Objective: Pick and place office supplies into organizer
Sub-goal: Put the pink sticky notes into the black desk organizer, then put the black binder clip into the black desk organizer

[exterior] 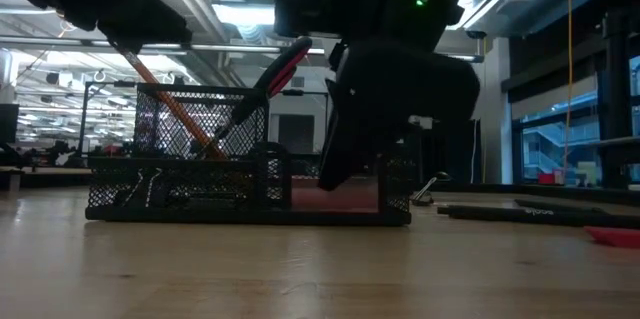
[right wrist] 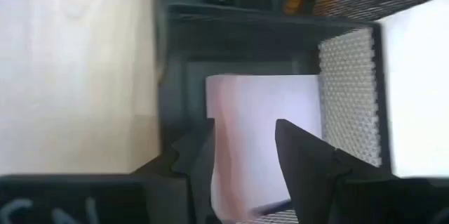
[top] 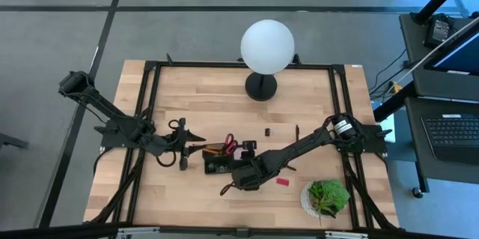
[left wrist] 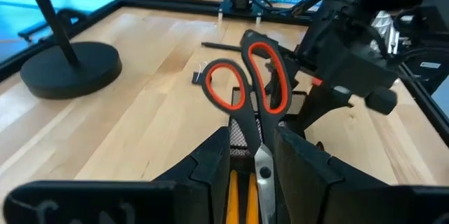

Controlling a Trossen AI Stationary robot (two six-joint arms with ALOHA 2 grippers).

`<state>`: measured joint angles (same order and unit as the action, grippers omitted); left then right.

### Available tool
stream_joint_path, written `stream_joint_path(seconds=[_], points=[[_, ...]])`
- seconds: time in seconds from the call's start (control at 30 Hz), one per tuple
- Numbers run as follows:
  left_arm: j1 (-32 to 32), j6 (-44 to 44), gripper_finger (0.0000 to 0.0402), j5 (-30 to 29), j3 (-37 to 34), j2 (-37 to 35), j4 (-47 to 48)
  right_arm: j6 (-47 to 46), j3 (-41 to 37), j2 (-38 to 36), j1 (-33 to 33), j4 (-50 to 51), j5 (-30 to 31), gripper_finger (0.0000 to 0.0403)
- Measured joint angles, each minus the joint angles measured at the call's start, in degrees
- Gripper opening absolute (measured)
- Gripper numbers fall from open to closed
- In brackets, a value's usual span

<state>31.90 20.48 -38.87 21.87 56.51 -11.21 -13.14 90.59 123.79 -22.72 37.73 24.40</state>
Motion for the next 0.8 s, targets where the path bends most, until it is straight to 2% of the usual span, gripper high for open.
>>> stream_joint_path(seconds=[0.27, 0.6, 0.8], points=[[0.00, 0.84, 0.0106, -0.22, 0.00, 0.00, 1.23, -2.26, 0.02, -0.64, 0.00, 1.57, -1.80, 0.0156], [0.00, 0.85, 0.0106, -0.15, 0.00, 0.00, 1.17, -7.78, 0.07, -10.71, -1.57, 11.14, -1.68, 0.0156], [0.00, 0.86, 0.0106, -0.10, 0.00, 0.00, 1.88, -3.34, 0.11, -15.44, -1.32, 18.10, -0.42, 0.0156]])
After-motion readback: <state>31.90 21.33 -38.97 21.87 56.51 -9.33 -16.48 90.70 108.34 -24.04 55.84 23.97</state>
